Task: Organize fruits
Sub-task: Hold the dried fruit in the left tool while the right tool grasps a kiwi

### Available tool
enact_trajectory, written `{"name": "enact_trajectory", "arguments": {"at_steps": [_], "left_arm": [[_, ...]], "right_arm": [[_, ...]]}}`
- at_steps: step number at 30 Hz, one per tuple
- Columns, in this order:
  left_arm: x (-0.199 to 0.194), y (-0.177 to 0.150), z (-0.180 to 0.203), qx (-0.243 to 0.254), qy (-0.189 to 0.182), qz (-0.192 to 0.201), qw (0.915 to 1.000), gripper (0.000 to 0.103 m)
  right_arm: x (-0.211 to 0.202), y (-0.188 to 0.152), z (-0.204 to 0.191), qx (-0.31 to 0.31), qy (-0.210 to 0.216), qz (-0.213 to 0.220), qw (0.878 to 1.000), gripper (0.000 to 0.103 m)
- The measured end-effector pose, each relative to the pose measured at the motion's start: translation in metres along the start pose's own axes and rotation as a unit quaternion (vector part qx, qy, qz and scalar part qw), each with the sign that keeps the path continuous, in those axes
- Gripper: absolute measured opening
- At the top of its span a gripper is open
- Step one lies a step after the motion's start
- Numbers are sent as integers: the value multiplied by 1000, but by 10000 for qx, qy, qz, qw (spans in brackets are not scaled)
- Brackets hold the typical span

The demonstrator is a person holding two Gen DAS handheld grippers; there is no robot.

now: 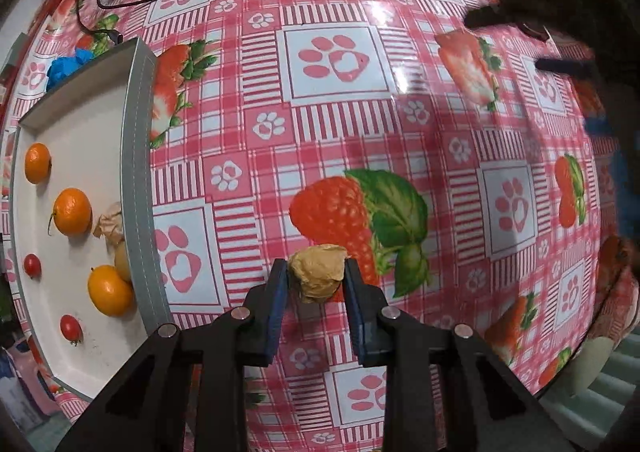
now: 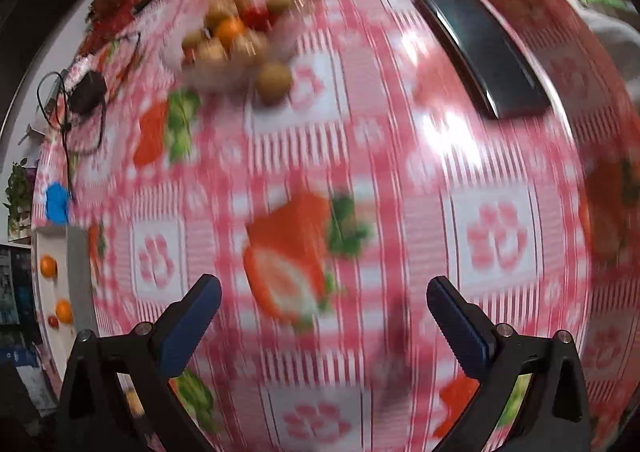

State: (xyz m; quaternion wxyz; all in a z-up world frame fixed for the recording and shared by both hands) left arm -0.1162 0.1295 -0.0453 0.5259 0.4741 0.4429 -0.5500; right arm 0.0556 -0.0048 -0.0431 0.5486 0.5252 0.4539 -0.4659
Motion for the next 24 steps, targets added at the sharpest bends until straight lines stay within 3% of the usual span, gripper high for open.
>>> {"name": "enact_trajectory", "arguments": {"at_steps": [7,11,13,21,24], "left_arm": [[-5,27,-9,-201,-38,-13,9998,30],[-3,31,-12,-334,-42,-68,9994,30],[-8,24,-14,-404,-49,-88,9991,31],[-4,25,-18,-597,40,-86,9982,31],[-2,27,-17,-665,77,-90,9977,31]], "right_arm": [[4,68,-27,-734,-272,502,9957,103],[16,81,-35,-929,-296,506,9939,102],[23,84,-42,-1057,-232,451,9931,89],[37,91,-60,-1158,-105,479,9921,88],[41,89,-64,-1216,-67,446,9916,67]]}}
Point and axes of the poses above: each gripper's, at about its wrist camera, not at the fingertips, and x roughly the way its jaws point, z to its right, y to its top, the point moved 7 cm from there along x, roughly the way its jaws point, and after that the axes turned 7 degrees about -y, right-handed, at the moved point
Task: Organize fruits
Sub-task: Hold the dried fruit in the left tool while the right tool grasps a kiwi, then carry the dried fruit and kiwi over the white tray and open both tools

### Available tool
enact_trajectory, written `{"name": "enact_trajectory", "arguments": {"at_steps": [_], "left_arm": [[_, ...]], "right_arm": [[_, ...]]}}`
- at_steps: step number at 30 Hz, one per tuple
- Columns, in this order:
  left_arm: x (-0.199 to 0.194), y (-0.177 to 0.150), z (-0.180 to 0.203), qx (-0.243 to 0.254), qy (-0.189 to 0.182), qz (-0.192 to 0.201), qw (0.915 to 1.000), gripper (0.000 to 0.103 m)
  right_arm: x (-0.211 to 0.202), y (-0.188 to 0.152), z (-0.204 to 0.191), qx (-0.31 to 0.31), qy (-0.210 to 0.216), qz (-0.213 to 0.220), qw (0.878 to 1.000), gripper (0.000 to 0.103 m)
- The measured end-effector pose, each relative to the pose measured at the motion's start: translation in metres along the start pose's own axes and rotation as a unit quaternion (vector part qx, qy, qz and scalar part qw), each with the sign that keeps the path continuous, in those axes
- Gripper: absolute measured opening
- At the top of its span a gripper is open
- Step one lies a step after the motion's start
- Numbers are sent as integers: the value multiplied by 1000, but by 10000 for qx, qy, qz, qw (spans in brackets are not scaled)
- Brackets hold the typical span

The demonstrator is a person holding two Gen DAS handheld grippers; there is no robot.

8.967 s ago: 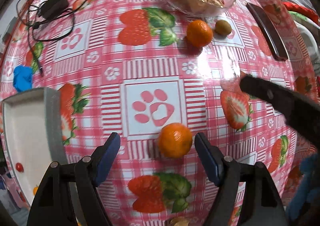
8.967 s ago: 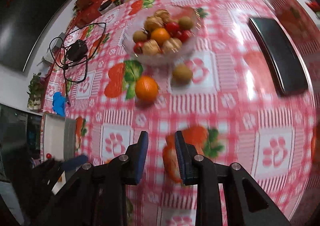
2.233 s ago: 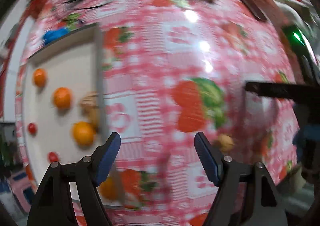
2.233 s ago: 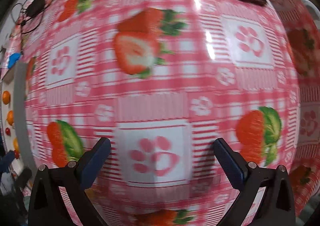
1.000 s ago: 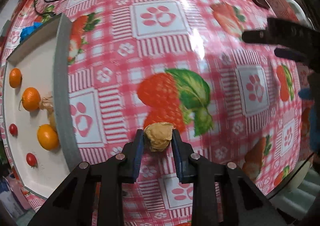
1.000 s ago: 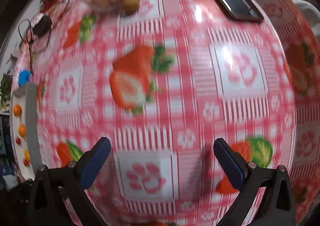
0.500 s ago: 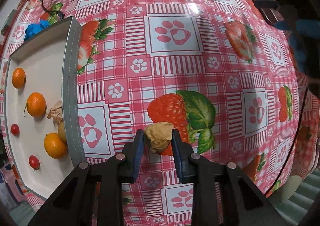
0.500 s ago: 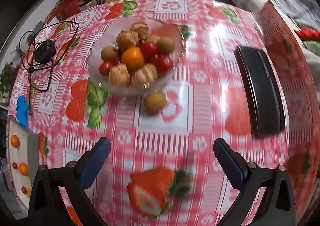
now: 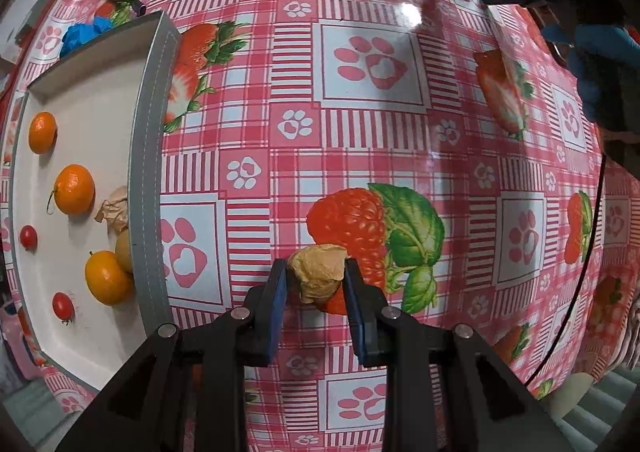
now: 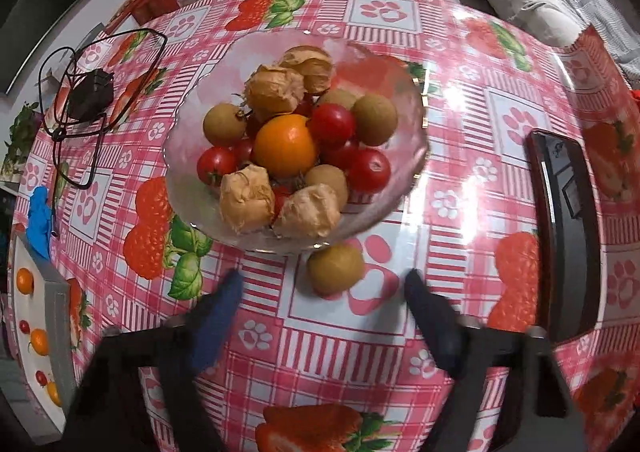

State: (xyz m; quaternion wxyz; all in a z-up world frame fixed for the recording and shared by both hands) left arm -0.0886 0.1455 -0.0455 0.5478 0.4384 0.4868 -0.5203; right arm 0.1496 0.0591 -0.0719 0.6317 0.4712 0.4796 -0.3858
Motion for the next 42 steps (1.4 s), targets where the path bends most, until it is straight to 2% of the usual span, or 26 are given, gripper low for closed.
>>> {"name": "enact_trajectory", "arguments": {"at_steps": [2,3,4,12,18,27,33,42], "left_arm": [[1,-1,-1,-25,20,1,10000,31],[1,0,-1,-31,39,5,10000,31],[0,0,-1,-27,49,7,10000,31],[-7,-2,2,37,59,81,9999,31],[-11,-11,4,95,-9,180,9998,31],[-37,-34,-7,115,-133,434,9989,31],[-59,-52,-34,-13,-113,599,9981,31],[-85,-74,-102,-546,78,848,9949,31]], "right_arm": [[-1,3,-2,13,23,74,10000,52],[0,4,-4,22,111,72,9999,33],[0,4,-6,24,160,56,9999,31],[-20,-21,2,348,626,-9,9974,30],[-43,-67,2,506,861,-135,9949,30],[-69,-136,-11,687,870,-325,9933,30],[-85,-161,-32,696,896,-369,9929,30],[-100,-177,-85,364,1031,-452,9930,30]]}}
Point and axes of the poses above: each gripper's, at about its wrist camera, not at the fingertips, and x roughly the way its jaws point, z to its right, y to its top, the point moved 7 cm from there along x, roughly the way its jaws point, and after that the axes turned 7 degrees about -y, right-handed, at the moved point
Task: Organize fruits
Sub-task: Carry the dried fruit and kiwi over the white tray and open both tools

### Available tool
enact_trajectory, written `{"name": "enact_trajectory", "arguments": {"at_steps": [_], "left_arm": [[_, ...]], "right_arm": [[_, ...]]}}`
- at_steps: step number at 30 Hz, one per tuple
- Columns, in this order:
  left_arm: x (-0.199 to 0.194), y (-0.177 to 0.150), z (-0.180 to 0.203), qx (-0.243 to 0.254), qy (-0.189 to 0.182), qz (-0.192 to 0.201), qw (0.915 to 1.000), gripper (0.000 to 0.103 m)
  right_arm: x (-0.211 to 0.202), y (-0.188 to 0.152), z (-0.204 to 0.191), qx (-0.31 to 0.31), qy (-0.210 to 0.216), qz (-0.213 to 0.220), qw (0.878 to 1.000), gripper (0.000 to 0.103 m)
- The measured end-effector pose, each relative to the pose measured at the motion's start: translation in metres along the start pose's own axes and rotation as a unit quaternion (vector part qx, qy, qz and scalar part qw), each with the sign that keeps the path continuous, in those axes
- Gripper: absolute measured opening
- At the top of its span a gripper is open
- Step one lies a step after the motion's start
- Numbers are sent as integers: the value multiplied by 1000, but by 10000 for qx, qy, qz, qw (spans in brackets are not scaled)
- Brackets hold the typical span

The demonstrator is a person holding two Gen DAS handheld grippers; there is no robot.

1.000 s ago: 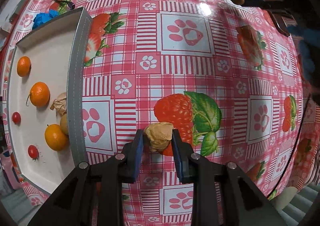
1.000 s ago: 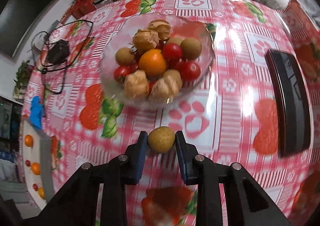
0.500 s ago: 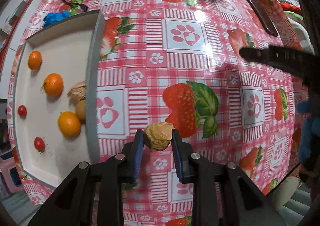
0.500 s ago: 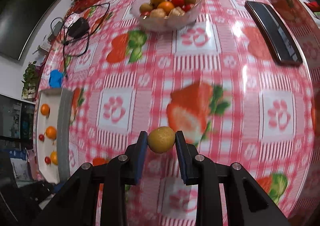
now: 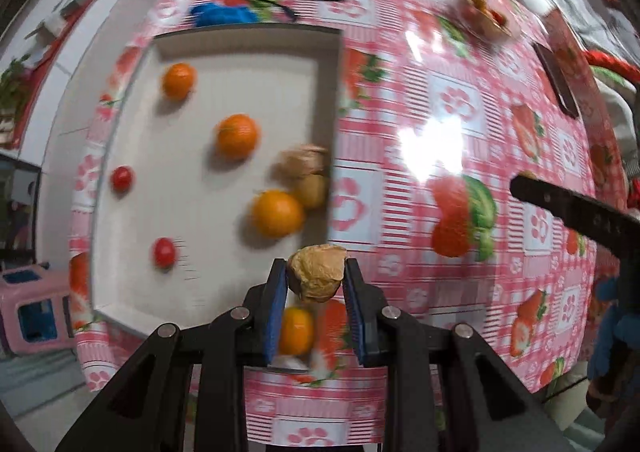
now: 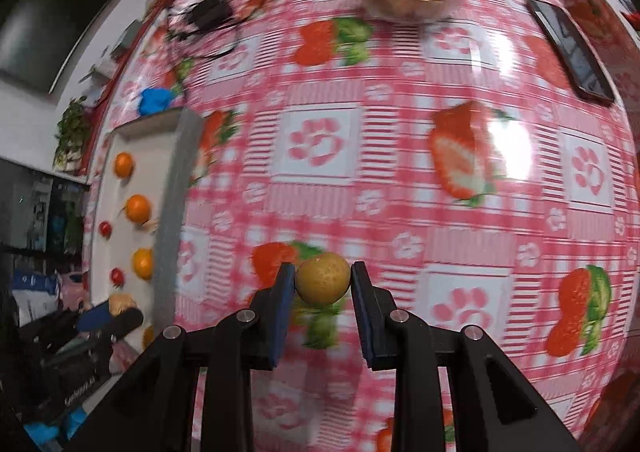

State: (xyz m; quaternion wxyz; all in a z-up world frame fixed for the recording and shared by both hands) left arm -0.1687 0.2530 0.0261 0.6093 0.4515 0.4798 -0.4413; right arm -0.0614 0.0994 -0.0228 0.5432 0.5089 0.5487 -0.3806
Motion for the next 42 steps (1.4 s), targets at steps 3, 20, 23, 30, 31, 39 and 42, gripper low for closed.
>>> {"name": "enact_trajectory", "arguments": {"at_steps": [3,20,23,30,31,39,42], "left_arm": [[-1,-1,-24,-197,176,28,9996,31],[16,2,-81,-627,356,-6,9974,31],[21,1,-86,-652,356,-52,9972,31],[29,4,-92,-686,359,-112,9969,31],[30,5,-92,-684,347,-116,9970,31],[19,10,-95,-675,314,194,9970,80],[18,13,-97,-746,253,191,9967,81]], "right_arm": [[0,2,-32,-248,144,-5,9996,30],[31,11,-170,-1423,535,-277,9880,30],[40,12,-177,-1487,509,-370,9869,30],[52,16,-189,-1586,412,-433,9855,31],[54,16,-191,-1595,403,-448,9854,31],[67,25,-207,-1636,426,-645,9835,72],[58,28,-212,-1672,502,-511,9833,77]]}}
Point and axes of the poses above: each gripper's, at about its wrist camera, not at the fingertips, and x roughly the way its jaws point, z to its right, y to its top, the point moved 7 cm from there along x, roughly the way its jaws point, and after that the axes turned 7 degrees about -y, right-handed, at the moved point
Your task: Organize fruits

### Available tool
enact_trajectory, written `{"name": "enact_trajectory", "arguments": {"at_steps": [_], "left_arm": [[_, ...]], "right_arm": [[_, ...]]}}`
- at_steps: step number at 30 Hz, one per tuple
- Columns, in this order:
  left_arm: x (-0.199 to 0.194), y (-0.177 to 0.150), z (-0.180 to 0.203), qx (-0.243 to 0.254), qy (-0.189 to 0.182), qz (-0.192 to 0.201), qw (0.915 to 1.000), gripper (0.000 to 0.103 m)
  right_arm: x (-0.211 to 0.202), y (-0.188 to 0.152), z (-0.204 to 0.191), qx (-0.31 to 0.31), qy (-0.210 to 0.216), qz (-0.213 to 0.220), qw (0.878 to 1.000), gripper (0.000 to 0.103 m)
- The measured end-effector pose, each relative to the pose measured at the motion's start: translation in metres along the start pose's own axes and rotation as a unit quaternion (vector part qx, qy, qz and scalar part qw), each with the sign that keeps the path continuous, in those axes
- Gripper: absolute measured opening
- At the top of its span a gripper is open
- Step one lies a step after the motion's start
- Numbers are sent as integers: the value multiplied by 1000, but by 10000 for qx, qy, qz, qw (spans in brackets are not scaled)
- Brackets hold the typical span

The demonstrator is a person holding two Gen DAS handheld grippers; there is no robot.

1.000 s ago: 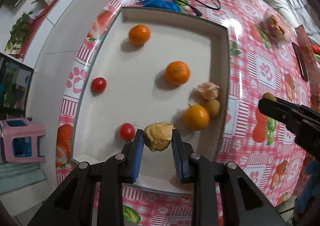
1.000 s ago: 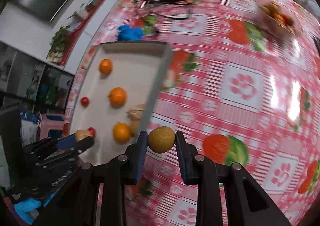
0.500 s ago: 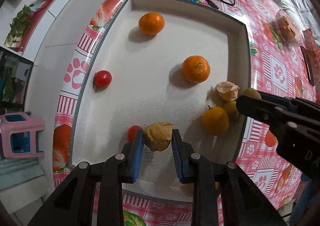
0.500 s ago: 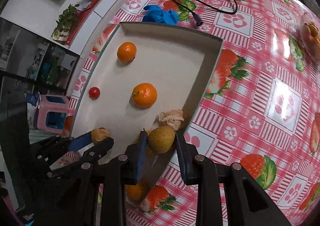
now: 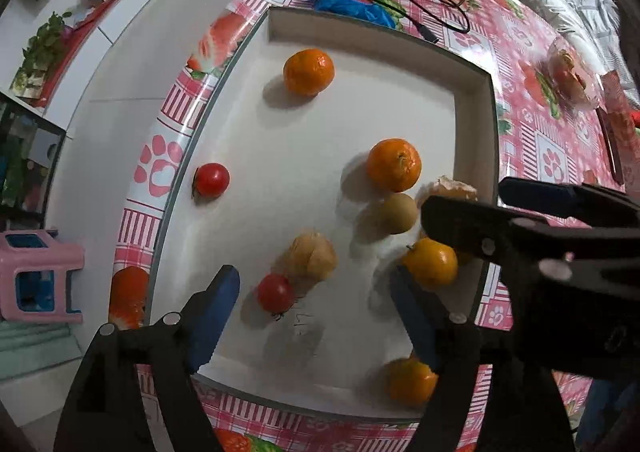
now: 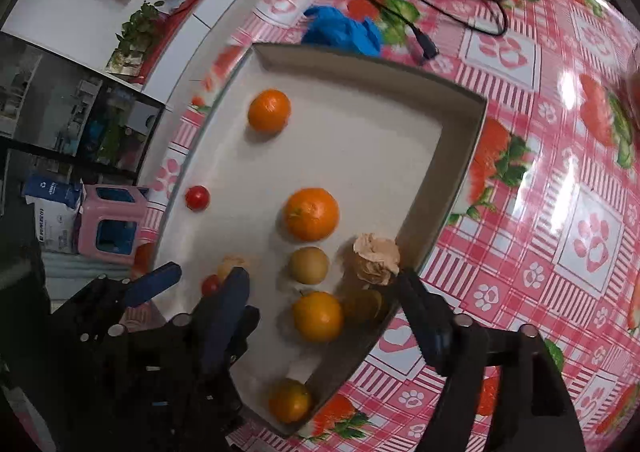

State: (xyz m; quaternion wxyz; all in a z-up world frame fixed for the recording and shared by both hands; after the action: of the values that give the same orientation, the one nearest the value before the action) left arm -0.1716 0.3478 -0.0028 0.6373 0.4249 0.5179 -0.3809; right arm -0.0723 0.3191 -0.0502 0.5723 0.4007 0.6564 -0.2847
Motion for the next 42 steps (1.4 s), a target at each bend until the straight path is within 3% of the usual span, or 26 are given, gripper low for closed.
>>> {"name": "enact_trajectory", "arguments": {"at_steps": [4,7,10,19,25,42], "left_arm": [[5,0,-4,-91,112,-193,9997,81],[7,-1,-11,31,472,-239,9986,88],[6,2,-11,124,521,-198,9984,89],[8,5,12,329,264,-331,9986,90],[10,1,25,327,300,-431,9981,90],[3,-22,11,379,442,-411,9975,90]], "right_arm": [[-4,3,-2,-47,-86,-17,10000,78],[-8,3,2,0,-202,-28,9998,80],[-11,3,12,24,-436,-65,9990,102],[-28,-5,33,48,-769,41,9970,102],[-30,-8,40,71,-965,8,9953,102],[-19,-20,23,-489,-1402,-245,9886,102]]}}
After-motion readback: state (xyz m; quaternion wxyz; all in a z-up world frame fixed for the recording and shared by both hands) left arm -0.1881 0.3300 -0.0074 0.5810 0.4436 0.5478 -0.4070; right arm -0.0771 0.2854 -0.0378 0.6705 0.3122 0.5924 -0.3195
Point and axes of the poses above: each gripper's, at about its wrist camera, not at the fingertips, and x roughly the way its jaws point, z to its right, y to its top, the point moved 7 cm from there along x, roughly the way its jaws point, and after that the axes turned 7 degrees about -y, right-handed, at the moved point
